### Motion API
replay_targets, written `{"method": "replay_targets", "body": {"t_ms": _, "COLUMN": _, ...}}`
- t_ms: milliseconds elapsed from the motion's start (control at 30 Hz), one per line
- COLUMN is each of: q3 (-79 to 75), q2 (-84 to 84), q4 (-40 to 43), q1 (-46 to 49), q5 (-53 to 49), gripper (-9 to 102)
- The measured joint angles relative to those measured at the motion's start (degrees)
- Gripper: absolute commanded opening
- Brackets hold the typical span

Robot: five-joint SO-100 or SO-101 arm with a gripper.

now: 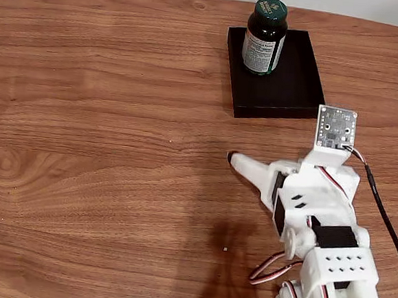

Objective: Pick up the pill bottle and place it in the black box.

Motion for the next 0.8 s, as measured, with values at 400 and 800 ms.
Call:
{"method": "replay_targets", "body": {"t_ms": 400, "q3": 0.0, "q2": 19.6, "q4": 44.4, "q1": -2.5, "q5": -6.6, "gripper": 0}}
{"method": "replay_targets", "body": {"t_ms": 800, "q3": -0.3, "q2": 26.5, "q4": 58.1, "q1": -3.2, "q5": 4.4, "gripper": 1}}
